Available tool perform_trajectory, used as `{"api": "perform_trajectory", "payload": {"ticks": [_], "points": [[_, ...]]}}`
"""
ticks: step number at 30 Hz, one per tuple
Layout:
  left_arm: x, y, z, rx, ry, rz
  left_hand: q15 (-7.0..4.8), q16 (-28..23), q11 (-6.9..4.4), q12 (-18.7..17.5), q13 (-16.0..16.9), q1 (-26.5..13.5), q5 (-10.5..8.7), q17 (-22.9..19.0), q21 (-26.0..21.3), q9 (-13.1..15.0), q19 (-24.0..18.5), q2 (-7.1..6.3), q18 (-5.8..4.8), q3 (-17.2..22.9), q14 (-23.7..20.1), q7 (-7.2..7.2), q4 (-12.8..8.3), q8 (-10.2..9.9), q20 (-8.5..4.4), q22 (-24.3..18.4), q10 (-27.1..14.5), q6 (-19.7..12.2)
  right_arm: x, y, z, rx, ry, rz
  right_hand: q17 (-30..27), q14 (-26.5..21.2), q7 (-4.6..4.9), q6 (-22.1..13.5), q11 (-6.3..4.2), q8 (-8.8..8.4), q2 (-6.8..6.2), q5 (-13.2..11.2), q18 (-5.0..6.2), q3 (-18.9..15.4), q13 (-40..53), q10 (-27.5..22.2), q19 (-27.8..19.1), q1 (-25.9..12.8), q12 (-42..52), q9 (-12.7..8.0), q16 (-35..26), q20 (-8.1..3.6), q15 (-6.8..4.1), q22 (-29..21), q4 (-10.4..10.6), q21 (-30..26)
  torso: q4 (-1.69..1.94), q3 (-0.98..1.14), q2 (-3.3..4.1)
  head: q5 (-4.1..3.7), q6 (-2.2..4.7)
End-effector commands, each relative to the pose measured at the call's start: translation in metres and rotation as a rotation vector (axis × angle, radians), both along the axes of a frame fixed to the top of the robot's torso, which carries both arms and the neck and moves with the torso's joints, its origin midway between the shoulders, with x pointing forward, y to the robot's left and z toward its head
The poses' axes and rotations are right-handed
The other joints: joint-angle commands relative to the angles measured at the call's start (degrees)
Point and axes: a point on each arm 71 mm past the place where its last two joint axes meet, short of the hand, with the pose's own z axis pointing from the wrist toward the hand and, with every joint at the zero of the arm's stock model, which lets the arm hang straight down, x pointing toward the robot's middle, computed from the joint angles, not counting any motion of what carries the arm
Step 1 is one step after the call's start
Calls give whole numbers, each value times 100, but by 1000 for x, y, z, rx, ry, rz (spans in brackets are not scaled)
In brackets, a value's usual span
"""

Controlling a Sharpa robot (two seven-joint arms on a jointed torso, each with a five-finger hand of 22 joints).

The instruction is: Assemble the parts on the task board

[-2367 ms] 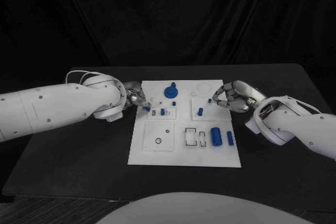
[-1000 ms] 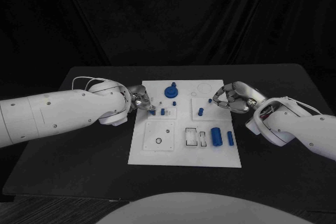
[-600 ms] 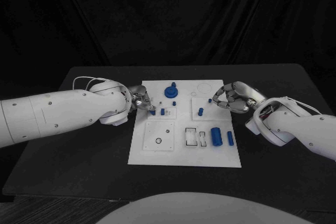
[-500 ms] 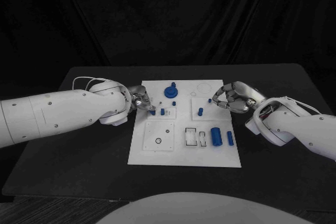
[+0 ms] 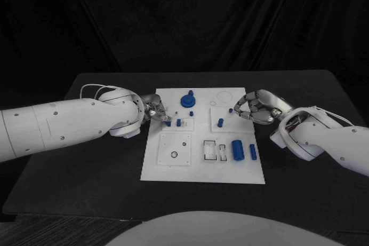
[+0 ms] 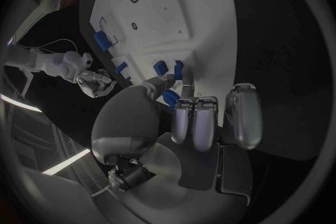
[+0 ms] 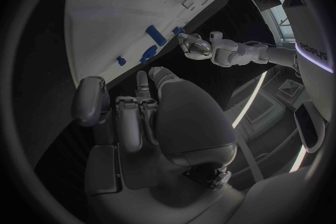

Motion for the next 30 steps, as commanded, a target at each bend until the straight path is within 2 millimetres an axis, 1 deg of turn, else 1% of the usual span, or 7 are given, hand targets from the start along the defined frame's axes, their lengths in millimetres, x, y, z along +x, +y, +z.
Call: {"api": "perform_trajectory", "payload": {"ticks": [1, 8, 11, 14, 15, 21, 30], "points": [[-2, -2, -1, -3, 14, -26, -20, 76, -6, 20, 1512, -67, -61, 1523, -95, 139, 47, -7, -23, -39, 685, -37, 110, 116, 11, 1074, 637, -60, -1, -1, -1, -6, 1, -14, 1555, 577, -1, -83, 24, 98, 0, 142, 26, 187, 1545, 547, -38, 54, 95, -68, 118, 12, 33, 908, 33, -105, -2, 0, 0, 3, -1], [-2, -3, -2, -2, 20, -32, -15, 76, 0, 20, 1512, -74, -162, 1523, -109, 125, 44, -23, -21, -114, 685, -29, 142, 98, 15, 1072, 637, -79, 0, 0, -1, -6, 2, -13, 1555, 577, -1, -83, 24, 98, 0, 142, 26, 187, 1545, 547, -38, 54, 95, -68, 118, 12, 33, 908, 33, -105, 2, 0, 0, 6, -1], [-2, -3, -2, -2, 20, -33, -5, 76, 9, 20, 1512, -92, -536, 1523, -119, 106, 44, -7, -21, -247, 685, -20, 226, 84, 25, 1072, 637, -77, 0, 0, -1, -6, 2, -13, 1555, 577, -1, -83, 24, 98, 0, 142, 26, 187, 1545, 547, -38, 54, 95, -68, 118, 12, 33, 908, 33, -105, 1, 0, 1, 12, -1], [-2, -3, -2, -2, 20, -33, 5, 76, 24, 20, 1512, -154, -623, 1523, -129, 88, 44, -10, -21, -498, 685, -3, 356, 73, 36, 1072, 637, -69, -1, -1, -1, -6, 2, -13, 1555, 577, -1, -83, 24, 98, 0, 142, 26, 187, 1545, 547, -38, 54, 95, -68, 118, 12, 33, 908, 33, -105, 1, -1, 1, 13, -1], [-2, -3, -2, -1, 21, -33, 14, 76, 32, 20, 1512, -198, -771, 1523, -131, 78, 46, -2, -21, -644, 685, 9, 438, 65, 40, 1073, 637, -70, -1, -1, -1, -6, 2, -13, 1555, 577, -1, -83, 24, 98, 0, 142, 26, 187, 1545, 547, -38, 54, 95, -68, 118, 12, 33, 908, 33, -105, 1, -1, 1, 11, -1], [-2, -3, -2, 1, 23, -33, 44, 76, 73, 19, 1512, -216, -1110, 1523, -145, 46, 47, 66, -20, -1070, 685, 57, 672, 7, 66, 1073, 636, -175, -1, -1, -2, -6, 3, -14, 1555, 577, -1, -83, 24, 98, 0, 142, 26, 187, 1545, 547, -38, 54, 95, -68, 118, 12, 33, 908, 33, -105, 1, -1, 2, 2, -1], [-1, -3, -3, 3, 24, -32, 56, 76, 84, 19, 1512, -273, -1196, 1523, -155, 109, 48, 146, -18, -1477, 685, 59, 961, 88, 83, 1073, 637, -210, -1, -1, -2, -7, 4, -15, 1555, 577, -1, -83, 24, 98, 0, 142, 26, 187, 1545, 547, -38, 54, 95, -68, 118, 12, 33, 908, 33, -105, -4, 0, -1, 4, -1]]}}
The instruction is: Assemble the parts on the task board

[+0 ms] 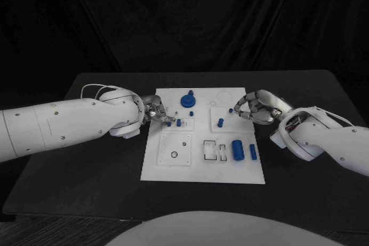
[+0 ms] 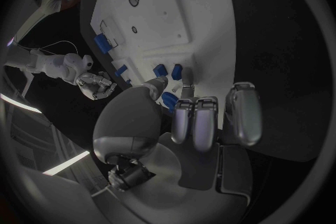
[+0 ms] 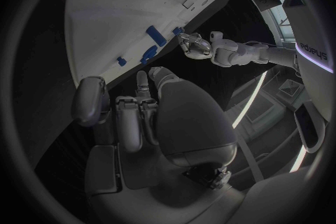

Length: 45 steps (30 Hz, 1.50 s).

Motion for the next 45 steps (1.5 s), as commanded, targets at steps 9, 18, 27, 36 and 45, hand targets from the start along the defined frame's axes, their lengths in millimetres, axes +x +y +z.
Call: {"api": "perform_trajectory", "payload": {"ticks": [9, 18, 27, 36, 45], "points": [[-1, 2, 3, -44, -46, 1, -13, 76, -4, 20, 1512, -133, -27, 1523, -53, 505, 125, 84, -25, -939, 644, -57, 376, 490, -2, 1085, 587, -171, -1, -3, -1, -7, 2, -17, 1559, 578, 1, -88, 26, 100, -6, 143, 27, 193, 1545, 546, -41, 49, 95, -70, 120, 14, 35, 908, 29, -109, -3, 0, 0, 8, -1], [0, 12, 34, -172, -282, -3, 4, 76, 20, 20, 1512, -279, 64, 1523, 116, 923, 198, 224, -59, -1601, 644, -27, 387, 900, 9, 1129, 587, -649, -2, -8, 1, 0, -16, -29, 1562, 580, 2, -92, 27, 100, -10, 143, 26, 195, 1545, 546, -40, 46, 95, -71, 122, 15, 36, 908, 28, -107, 0, -3, -1, 25, -1], [12, 18, 117, -308, -817, -190, 227, 76, 247, -113, 1425, 556, 837, 1523, -198, 536, -67, 445, 2, -2069, 644, 199, 315, 711, 192, 1040, 469, -1284, -9, -8, 12, 55, -125, 3, 1592, 592, -15, -36, 13, 153, -44, 314, -8, 234, 1545, 546, 44, 58, 95, -61, 142, 11, 25, 960, -11, 56, 5, -13, -11, 37, -1], [29, -11, 118, -189, -780, -577, 495, -277, 455, -5109, -1730, 3208, -283, 979, 350, -262, -31, 194, -85, -969, 227, 492, 90, 226, 318, 1161, -3645, -2478, -14, -4, 23, 98, -221, 52, 1592, 592, -25, -13, 2, 174, -86, 370, -30, 233, 1545, 546, 100, 20, 95, -63, 142, 5, 17, 992, 7, 159, 0, -1, -3, 83, -1], [31, -39, 61, 85, -656, -797, 276, -592, 424, -7289, -5036, 3320, -414, 471, -73, -2755, -168, -673, 27, -662, 165, -429, 222, -1030, 282, 1002, -4850, -1665, -19, -1, 27, 119, -259, 91, 1592, 592, -37, -6, -13, 189, -133, 457, -34, 268, 1545, 546, 117, 35, 95, -71, 142, -9, 2, 999, -7, 182, -9, 0, -7, 13, -1]]}}
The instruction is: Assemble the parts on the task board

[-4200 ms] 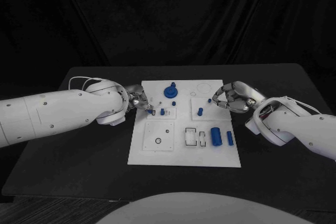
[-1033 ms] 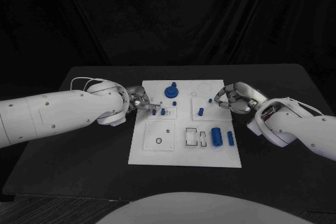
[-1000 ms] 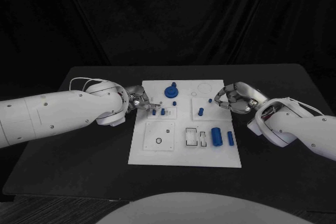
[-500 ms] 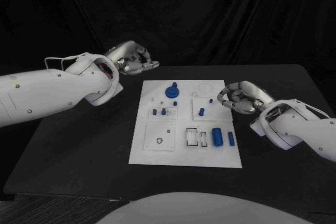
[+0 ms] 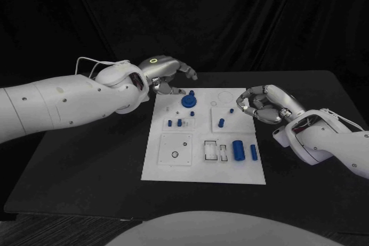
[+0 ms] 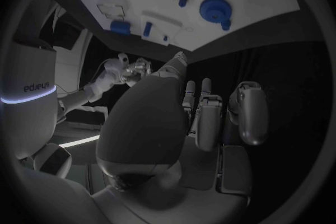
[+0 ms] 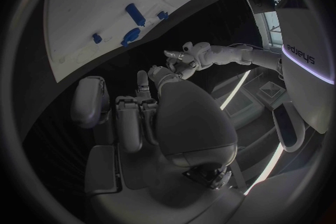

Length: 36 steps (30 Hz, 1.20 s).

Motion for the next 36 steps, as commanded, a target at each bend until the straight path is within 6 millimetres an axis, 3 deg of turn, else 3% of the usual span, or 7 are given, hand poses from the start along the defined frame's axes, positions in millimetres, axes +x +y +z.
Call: {"api": "perform_trajectory", "payload": {"ticks": [1, 8, 14, 16, 24, 31, 36], "points": [[-6, -11, -17, 234, -40, -125, -50, -67, -95, -40, -278, -19, 2, 463, -82, -241, 35, -122, 21, 146, 67, -16, 33, -98, -100, 1008, 32, 315, -3, 1, 6, 19, -67, 25, 1592, 592, -25, -20, -12, 111, -105, 124, -32, 267, 1545, 547, 67, 10, 95, -53, 142, -13, 2, 999, -6, 143, -10, -4, 8, -16, -1], [-8, -21, -31, 299, -42, -136, -98, 58, -91, 110, -799, -123, 73, 606, -7, -656, 144, -126, -3, 167, 190, 93, -61, -197, -138, 1044, 406, 772, -3, 2, 5, 18, -62, 35, 1592, 592, -24, -22, -13, 110, -114, 139, -33, 269, 1545, 547, 69, 5, 95, -56, 142, -14, 1, 999, -3, 146, -13, -28, 38, 39, -1], [-9, -25, -35, 315, -34, -137, -81, 56, -62, 189, -982, -261, -3, 586, -41, -795, 165, -96, -2, 152, 206, 187, -89, -197, -127, 1036, 612, 1014, -3, 4, 4, 16, -52, 39, 1592, 592, -23, -27, -13, 107, -115, 152, -31, 276, 1545, 547, 66, 6, 95, -59, 142, -15, 0, 997, -1, 139, -12, -46, 47, 59, -1], [-10, -27, -36, 315, -35, -140, -91, 40, -81, 202, -1019, -285, -13, 556, -54, -820, 165, -76, 1, 157, 198, 213, -94, -189, -132, 1034, 642, 1083, -3, 4, 3, 15, -48, 39, 1592, 592, -23, -31, -13, 105, -112, 159, -31, 283, 1545, 547, 65, 8, 95, -61, 142, -16, 0, 996, -1, 135, -14, -62, 56, 69, -1], [-10, -34, -43, 315, -28, -149, -100, 27, -80, 265, -1142, -274, 121, 527, -63, -917, 185, -12, -2, 231, 200, 238, -184, -205, -147, 1037, 809, 1256, -3, 4, 1, 9, -28, 36, 1592, 592, -22, -35, -13, 103, -111, 165, -27, 288, 1545, 547, 57, 9, 95, -63, 142, -16, 0, 991, 0, 117, 1, -43, 23, 28, -1], [-10, -39, -50, 317, -17, -154, -83, 14, -51, 298, -1248, -261, 334, 496, -86, -1020, 192, 40, -2, 352, 196, 185, -288, -277, -134, 1038, 958, 1284, -2, 4, 1, 5, -19, 32, 1592, 592, -20, -44, -12, 99, -112, 170, -24, 293, 1545, 547, 49, 9, 95, -66, 142, -17, 0, 986, 1, 102, -11, -54, 19, 36, -1], [-9, -43, -52, 314, -19, -157, -76, 10, -42, 306, -1292, -264, 418, 486, -92, -1062, 195, 53, -2, 413, 194, 186, -329, -311, -128, 1039, 1025, 1280, -2, 4, 0, 3, -15, 30, 1592, 592, -20, -44, -12, 99, -112, 170, -24, 293, 1545, 547, 49, 9, 95, -66, 142, -17, 0, 986, 1, 102, -17, -49, 22, 50, -1]]}}
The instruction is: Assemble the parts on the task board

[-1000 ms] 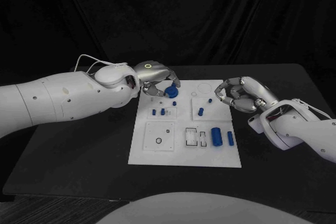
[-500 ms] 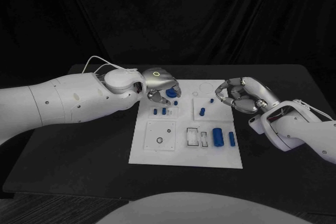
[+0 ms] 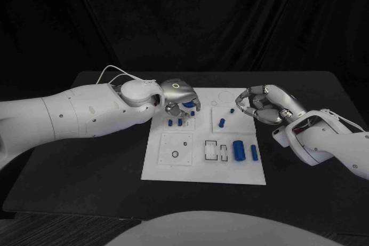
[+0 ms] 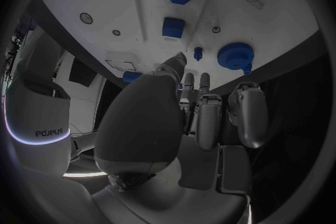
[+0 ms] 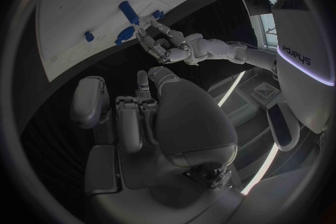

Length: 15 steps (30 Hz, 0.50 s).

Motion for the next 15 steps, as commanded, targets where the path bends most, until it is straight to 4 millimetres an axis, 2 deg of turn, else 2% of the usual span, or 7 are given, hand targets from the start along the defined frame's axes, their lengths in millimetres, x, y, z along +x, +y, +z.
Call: {"api": "perform_trajectory", "payload": {"ticks": [1, 10, 15], "points": [[0, -3, -2, 6, 0, -7, -45, 45, 5, 119, -77, -11, 129, 488, -30, -93, 55, 91, -1, 154, 224, 16, -61, -74, 10, 1040, 66, 26, 0, 0, -2, -10, 16, -8, 1592, 592, -20, -43, -12, 98, -112, 105, -24, 293, 1545, 547, 34, 9, 95, -61, 142, -12, 0, 986, 1, 102, -12, 1, 1, 13, -1], [4, -8, -6, 14, 5, -5, -37, 37, 19, 58, -246, 0, 395, 461, -55, -196, 60, 65, 1, 425, 219, 25, -218, -129, 18, 1042, 199, 81, 2, 0, -3, -14, 23, -12, 1592, 592, -17, -53, -10, 93, -112, 109, -19, 300, 1545, 547, 22, 9, 95, -65, 142, -13, 1, 979, 2, 79, -4, 7, 3, -7, -1], [7, -9, -9, 24, 13, 3, -34, 25, 24, 44, -284, -5, 430, 437, -78, -214, 53, 62, 5, 499, 211, 28, -250, -132, 19, 1038, 242, 105, 2, 0, -4, -16, 28, -14, 1592, 592, -17, -53, -10, 93, -112, 109, -19, 300, 1545, 547, 22, 9, 95, -65, 142, -13, 1, 979, 2, 79, -1, 5, 2, -15, -1]]}}
